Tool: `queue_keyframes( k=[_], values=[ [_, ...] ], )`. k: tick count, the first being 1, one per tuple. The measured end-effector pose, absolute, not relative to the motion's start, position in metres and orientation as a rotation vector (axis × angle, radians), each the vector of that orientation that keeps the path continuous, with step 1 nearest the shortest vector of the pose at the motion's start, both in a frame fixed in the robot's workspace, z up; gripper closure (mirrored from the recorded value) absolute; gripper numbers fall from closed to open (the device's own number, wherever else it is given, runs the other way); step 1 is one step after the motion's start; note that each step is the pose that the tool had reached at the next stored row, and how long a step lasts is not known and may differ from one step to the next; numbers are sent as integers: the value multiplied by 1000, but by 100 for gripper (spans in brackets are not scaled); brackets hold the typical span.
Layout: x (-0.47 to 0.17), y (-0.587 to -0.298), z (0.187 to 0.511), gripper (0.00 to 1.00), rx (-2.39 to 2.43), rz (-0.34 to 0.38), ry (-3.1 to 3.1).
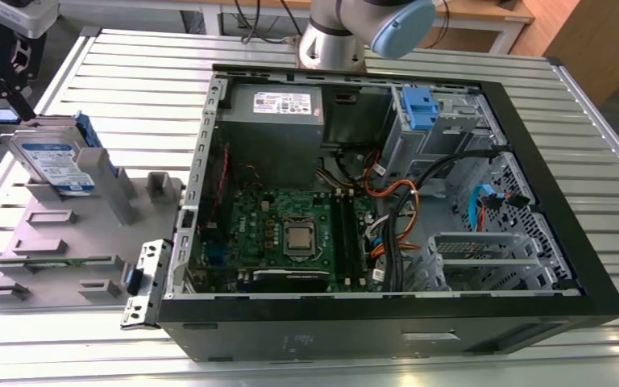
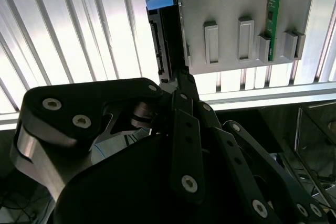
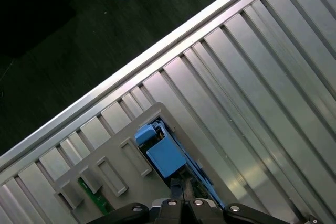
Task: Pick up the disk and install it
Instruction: 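Pick up the disk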
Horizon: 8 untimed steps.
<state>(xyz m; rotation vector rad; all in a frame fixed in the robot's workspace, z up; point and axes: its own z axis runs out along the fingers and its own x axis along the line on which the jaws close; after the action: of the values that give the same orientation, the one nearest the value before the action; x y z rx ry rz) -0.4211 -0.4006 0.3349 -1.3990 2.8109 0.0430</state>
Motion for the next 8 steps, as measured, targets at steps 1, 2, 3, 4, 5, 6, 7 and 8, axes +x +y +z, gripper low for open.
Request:
queue_keyframes(
  k=[1,2,3,4,5,6,7,8],
  values=[
    [-421,-401,335,89,-1400,43,2810],
    [-421,-401,335,89,-1401,43,2810],
    [-421,-401,335,89,-1403,43,2809],
    [-421,-401,335,89,-1404,43,2809],
    [-421,-401,335,89,-1405,43,2808],
    [-421,-401,335,89,-1406,43,2807],
    [-421,-401,335,89,-1407,43,2807],
    [-421,-401,335,89,-1409,43,2806]
  ],
)
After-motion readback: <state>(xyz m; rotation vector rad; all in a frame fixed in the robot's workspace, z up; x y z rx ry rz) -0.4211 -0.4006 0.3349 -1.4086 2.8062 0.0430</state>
